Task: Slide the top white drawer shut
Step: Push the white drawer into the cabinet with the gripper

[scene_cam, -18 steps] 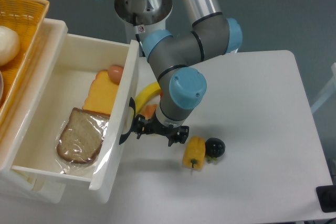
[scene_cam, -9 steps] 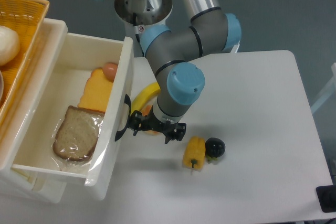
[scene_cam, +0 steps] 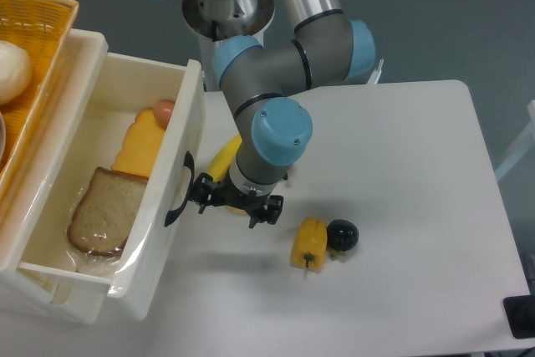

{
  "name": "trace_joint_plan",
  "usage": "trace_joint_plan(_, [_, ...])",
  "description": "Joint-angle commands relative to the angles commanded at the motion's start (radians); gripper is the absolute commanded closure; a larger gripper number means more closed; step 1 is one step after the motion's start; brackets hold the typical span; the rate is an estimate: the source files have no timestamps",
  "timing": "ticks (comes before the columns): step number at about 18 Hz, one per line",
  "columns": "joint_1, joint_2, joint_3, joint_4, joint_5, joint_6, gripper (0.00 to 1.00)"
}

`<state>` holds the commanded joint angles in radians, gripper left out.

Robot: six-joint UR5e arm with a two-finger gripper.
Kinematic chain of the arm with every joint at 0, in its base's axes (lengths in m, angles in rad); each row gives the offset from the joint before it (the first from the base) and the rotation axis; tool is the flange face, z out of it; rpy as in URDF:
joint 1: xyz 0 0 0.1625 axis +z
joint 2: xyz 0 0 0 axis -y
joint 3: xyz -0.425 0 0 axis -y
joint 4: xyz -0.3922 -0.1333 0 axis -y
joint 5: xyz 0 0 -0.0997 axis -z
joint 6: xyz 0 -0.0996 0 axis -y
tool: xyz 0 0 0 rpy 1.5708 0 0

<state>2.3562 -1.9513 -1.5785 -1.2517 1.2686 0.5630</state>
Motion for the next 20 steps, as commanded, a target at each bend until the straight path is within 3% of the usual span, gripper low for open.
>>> trace_joint_plan(20, [-0.094,0.023,0.011,0.017,-0.008,0.046,0.00])
